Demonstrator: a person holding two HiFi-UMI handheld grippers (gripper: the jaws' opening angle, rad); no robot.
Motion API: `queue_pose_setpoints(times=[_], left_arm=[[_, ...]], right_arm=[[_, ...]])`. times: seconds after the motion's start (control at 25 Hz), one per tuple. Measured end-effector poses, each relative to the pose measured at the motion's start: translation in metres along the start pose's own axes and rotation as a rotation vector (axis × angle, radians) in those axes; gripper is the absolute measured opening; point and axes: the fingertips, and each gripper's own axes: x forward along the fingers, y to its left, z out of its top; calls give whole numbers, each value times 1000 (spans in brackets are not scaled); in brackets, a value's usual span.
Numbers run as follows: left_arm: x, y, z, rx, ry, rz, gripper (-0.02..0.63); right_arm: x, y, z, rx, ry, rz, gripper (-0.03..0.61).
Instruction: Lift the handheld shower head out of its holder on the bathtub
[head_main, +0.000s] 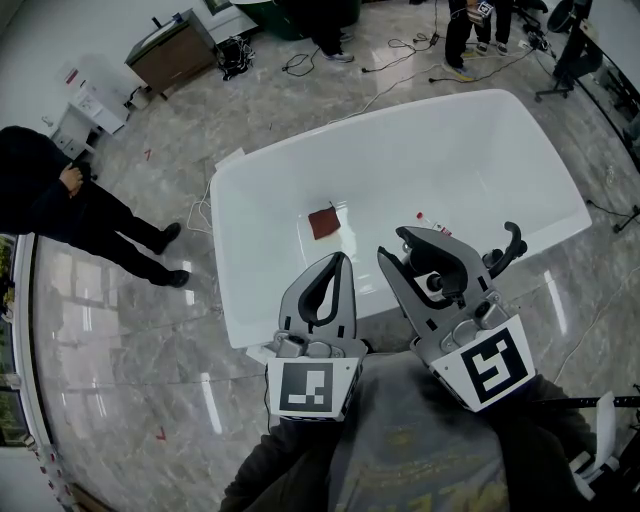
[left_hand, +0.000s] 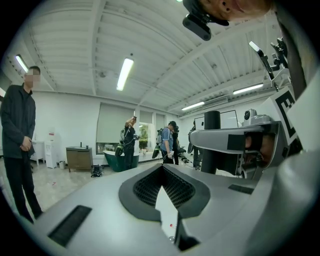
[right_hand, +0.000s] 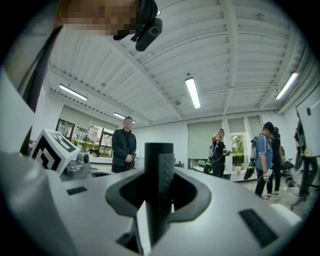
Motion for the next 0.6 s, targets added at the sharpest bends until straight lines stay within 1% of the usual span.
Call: queue_pose_setpoints(times=[0.08, 0.24, 0.36, 0.48, 0.6], left_arm=[[1, -1, -2, 1, -7, -10, 3], [-1, 4, 0, 0, 1, 7, 3], [1, 2, -6, -2, 0, -2, 3], [6, 4, -6, -1, 10, 15, 3], [7, 1, -7, 3, 1, -12, 3]], right_arm=[[0, -1, -3, 4, 8, -1, 109], [2, 0, -4, 0, 25, -6, 109], [3, -2, -8, 6, 30, -7, 109], [3, -5, -11, 8, 18, 3, 109], [6, -5, -6, 15, -11, 13, 109]])
